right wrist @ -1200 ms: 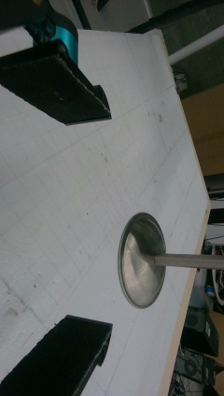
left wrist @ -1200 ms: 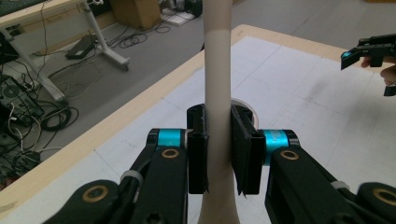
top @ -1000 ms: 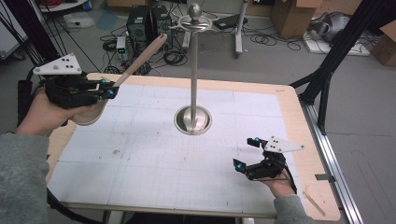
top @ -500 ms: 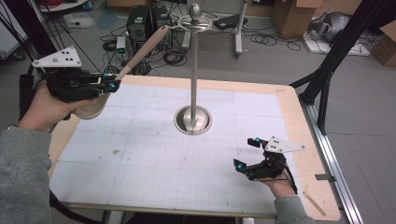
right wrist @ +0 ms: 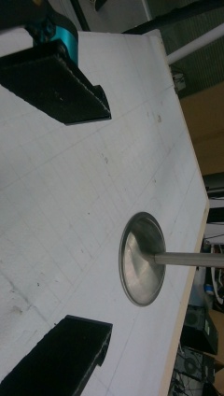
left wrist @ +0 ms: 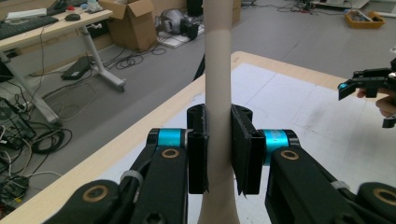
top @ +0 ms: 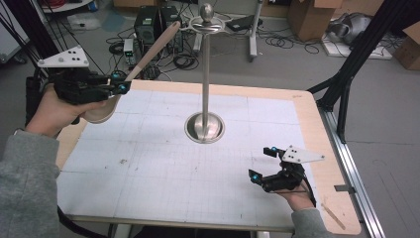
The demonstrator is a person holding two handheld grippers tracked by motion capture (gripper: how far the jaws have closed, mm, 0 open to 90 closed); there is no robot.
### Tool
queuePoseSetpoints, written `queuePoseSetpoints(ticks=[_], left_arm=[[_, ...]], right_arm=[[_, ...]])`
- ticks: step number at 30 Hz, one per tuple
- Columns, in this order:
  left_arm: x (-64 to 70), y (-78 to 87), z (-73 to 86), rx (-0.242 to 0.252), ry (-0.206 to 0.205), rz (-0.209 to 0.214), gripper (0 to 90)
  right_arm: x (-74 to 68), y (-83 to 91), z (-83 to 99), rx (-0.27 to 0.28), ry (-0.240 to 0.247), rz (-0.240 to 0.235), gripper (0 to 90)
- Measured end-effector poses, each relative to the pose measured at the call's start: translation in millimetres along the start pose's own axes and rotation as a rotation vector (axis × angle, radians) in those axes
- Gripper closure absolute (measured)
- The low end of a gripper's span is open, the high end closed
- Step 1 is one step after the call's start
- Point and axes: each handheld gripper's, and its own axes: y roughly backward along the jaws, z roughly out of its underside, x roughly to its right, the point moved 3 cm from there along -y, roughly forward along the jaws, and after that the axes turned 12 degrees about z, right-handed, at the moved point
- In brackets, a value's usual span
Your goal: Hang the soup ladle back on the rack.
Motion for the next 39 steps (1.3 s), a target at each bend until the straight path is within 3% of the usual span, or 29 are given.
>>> queuePoseSetpoints(ticks=[17, 24, 27, 39], left_arm=[[-4.6, -10.6, 4.1, -0.001, 0.015, 0.013, 77.3], [-4.9, -16.7, 7.1, 0.002, 0.032, 0.030, 77.3], [-2.9, -19.9, 9.0, 0.010, 0.019, 0.051, 77.3], [-3.9, -35.0, 11.5, -0.026, 0.031, 0.037, 77.3]], right_arm=[[0.7, 3.0, 0.3, 0.004, -0.004, 0.005, 0.1], [0.7, 3.8, 0.7, 0.002, -0.004, 0.005, 0.1], [0.9, 4.1, 0.9, 0.002, -0.006, 0.005, 0.1], [1.9, 5.1, 1.3, 0.005, -0.007, 0.008, 0.1]])
